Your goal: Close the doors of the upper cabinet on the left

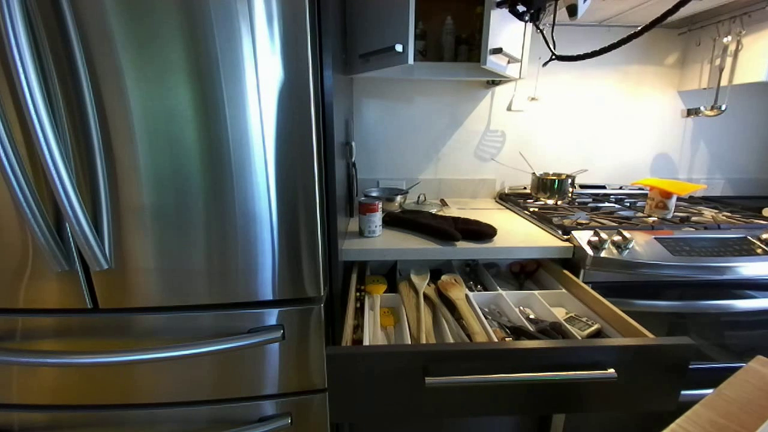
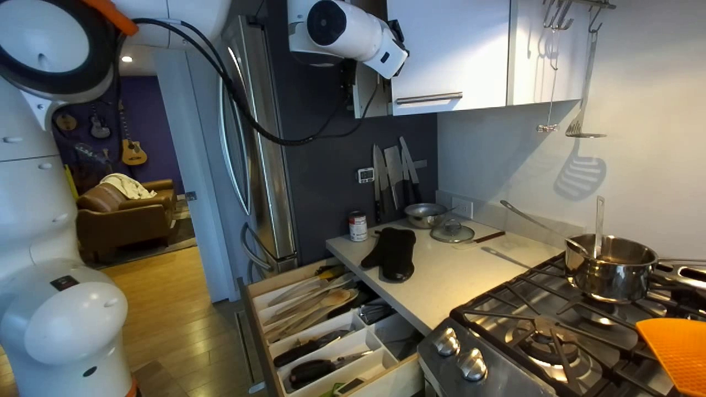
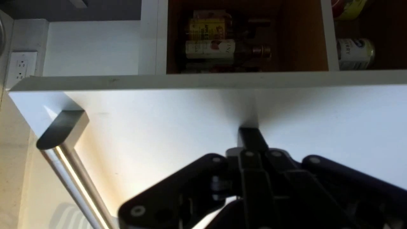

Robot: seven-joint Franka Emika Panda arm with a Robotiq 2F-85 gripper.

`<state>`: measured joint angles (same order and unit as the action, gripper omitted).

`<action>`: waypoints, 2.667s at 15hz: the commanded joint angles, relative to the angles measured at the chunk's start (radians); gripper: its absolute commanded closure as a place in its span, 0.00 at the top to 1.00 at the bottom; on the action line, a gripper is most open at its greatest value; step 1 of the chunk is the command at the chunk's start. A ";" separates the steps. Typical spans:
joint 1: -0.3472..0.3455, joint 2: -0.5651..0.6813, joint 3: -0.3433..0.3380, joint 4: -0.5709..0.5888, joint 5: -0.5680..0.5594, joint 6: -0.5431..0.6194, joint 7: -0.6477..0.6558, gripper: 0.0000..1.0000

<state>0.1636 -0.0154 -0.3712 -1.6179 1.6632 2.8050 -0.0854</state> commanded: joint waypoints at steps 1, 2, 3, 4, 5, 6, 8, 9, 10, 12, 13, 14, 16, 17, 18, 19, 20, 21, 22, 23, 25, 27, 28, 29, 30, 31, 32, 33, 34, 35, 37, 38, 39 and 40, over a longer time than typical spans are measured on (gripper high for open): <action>0.003 0.102 0.006 0.109 0.041 0.012 -0.010 0.00; 0.004 0.124 0.009 0.133 0.041 0.013 -0.008 0.00; 0.005 0.148 0.012 0.158 0.042 0.016 -0.006 0.00; 0.006 0.173 0.015 0.186 0.040 0.018 0.001 0.00; 0.006 0.197 0.018 0.213 0.040 0.023 0.003 0.00; 0.007 0.229 0.021 0.249 0.041 0.040 0.006 0.00; 0.007 0.288 0.024 0.314 0.032 0.067 0.028 0.00; 0.007 0.316 0.025 0.346 0.028 0.084 0.039 0.00; 0.005 0.352 0.025 0.386 0.025 0.108 0.048 0.00; 0.003 0.414 0.023 0.452 0.008 0.147 0.086 0.00; 0.004 0.438 0.022 0.474 -0.005 0.159 0.109 0.00; -0.080 0.445 0.140 0.489 -0.076 0.194 0.146 0.00; -0.090 0.437 0.176 0.447 -0.186 0.204 0.206 0.00; -0.027 0.422 0.091 0.405 -0.236 0.170 0.257 0.00; -0.022 0.400 0.086 0.365 -0.305 0.158 0.291 0.00; -0.008 0.381 0.066 0.330 -0.370 0.148 0.331 0.00; 0.006 0.364 0.045 0.299 -0.436 0.137 0.372 0.00; 0.023 0.338 0.020 0.255 -0.505 0.121 0.415 0.00; 0.038 0.316 -0.003 0.224 -0.564 0.099 0.452 0.00; 0.054 0.293 -0.030 0.196 -0.629 0.068 0.498 0.00; 0.084 0.243 -0.073 0.147 -0.750 -0.005 0.566 0.00; 0.104 0.186 -0.098 0.111 -0.849 -0.087 0.615 0.00; 0.114 0.152 -0.109 0.090 -0.902 -0.136 0.645 0.00; 0.123 0.120 -0.114 0.074 -0.954 -0.180 0.672 0.00; 0.130 0.088 -0.115 0.063 -0.997 -0.224 0.694 0.00; 0.140 0.051 -0.113 0.046 -1.047 -0.258 0.725 0.00; 0.148 0.014 -0.103 0.032 -1.083 -0.284 0.747 0.00; 0.160 -0.019 -0.099 0.017 -1.153 -0.298 0.803 0.00; 0.167 -0.054 -0.086 0.002 -1.193 -0.307 0.827 0.00; 0.175 -0.085 -0.073 -0.015 -1.253 -0.303 0.875 0.00; 0.181 -0.147 -0.037 -0.051 -1.349 -0.287 0.939 0.00; 0.179 -0.175 -0.014 -0.069 -1.397 -0.278 0.971 0.00; 0.177 -0.202 0.010 -0.085 -1.430 -0.275 0.991 0.00; 0.175 -0.226 0.032 -0.100 -1.454 -0.279 1.007 0.00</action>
<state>0.3334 -0.1339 -0.3913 -1.6160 0.3025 2.5154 0.8567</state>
